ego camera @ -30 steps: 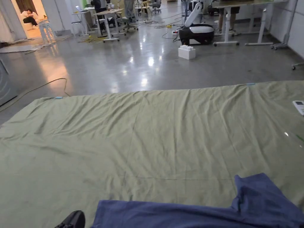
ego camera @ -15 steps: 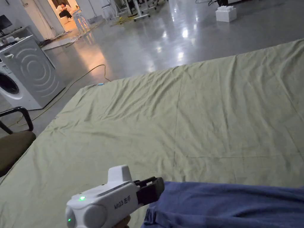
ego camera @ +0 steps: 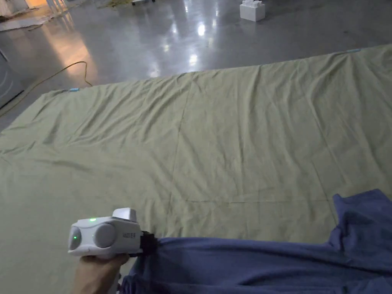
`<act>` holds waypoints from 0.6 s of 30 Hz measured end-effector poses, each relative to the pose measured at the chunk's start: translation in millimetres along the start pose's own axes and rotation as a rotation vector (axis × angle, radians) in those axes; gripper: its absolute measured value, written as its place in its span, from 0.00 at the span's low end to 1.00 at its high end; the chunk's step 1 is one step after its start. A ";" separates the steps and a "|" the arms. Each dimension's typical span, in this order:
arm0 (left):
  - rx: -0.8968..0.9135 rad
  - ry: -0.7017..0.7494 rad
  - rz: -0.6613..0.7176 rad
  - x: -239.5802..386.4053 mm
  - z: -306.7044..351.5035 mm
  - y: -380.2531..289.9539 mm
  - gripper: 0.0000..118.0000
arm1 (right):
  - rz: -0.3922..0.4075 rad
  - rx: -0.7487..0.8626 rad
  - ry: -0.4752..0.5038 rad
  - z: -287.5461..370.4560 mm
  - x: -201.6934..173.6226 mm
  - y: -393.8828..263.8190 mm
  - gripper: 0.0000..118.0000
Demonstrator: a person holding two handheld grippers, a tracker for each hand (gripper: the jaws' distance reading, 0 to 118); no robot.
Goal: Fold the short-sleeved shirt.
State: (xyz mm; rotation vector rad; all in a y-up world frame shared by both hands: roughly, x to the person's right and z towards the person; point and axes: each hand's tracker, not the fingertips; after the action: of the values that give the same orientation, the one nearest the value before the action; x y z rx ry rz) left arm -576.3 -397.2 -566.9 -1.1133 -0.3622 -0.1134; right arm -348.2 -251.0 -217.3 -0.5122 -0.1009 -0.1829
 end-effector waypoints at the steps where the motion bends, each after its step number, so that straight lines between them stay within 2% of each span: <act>1: -0.020 0.005 -0.032 1.9 -3.0 -5.7 0.12 | -0.010 -0.005 0.004 -3.4 4.0 0.8 0.00; 3: -0.047 0.029 -0.063 5.5 -12.3 -12.8 0.11 | -0.002 -0.023 0.005 -17.3 12.0 10.4 0.00; 6: -0.064 0.112 -0.113 3.4 -37.8 -17.7 0.11 | 0.096 -0.107 -0.019 -57.4 36.9 38.9 0.01; 7: -0.078 0.115 -0.122 4.3 -37.7 -18.0 0.11 | 0.091 -0.136 -0.042 -73.8 48.2 51.2 0.14; 9: -0.095 0.113 -0.137 3.5 -35.8 -19.4 0.11 | 0.062 -0.227 -0.070 -113.7 73.1 74.8 0.60; 10: -0.103 0.097 -0.125 3.2 -34.3 -17.9 0.11 | 0.068 -0.252 -0.095 -134.7 83.6 83.5 0.76; 12: -0.098 0.083 -0.100 1.6 -31.4 -14.8 0.11 | 0.118 -0.352 -0.103 -178.3 102.6 96.2 0.73; 13: -0.094 0.079 -0.100 1.5 -30.1 -15.8 0.11 | 0.100 -0.405 -0.101 -201.8 114.1 96.9 0.73; 16: -0.097 0.055 -0.098 2.9 -25.2 -17.0 0.11 | 0.081 -0.617 -0.191 -265.6 141.1 81.3 0.72; 18: -0.102 0.045 -0.093 9.7 -19.4 -18.9 0.11 | 0.189 -0.659 -0.237 -281.7 142.9 63.9 0.63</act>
State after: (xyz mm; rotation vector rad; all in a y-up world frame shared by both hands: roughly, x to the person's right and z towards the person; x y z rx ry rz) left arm -567.9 -421.9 -555.0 -1.1930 -0.3712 -0.2410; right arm -181.5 -357.1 -471.9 -1.1953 -0.2249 0.0376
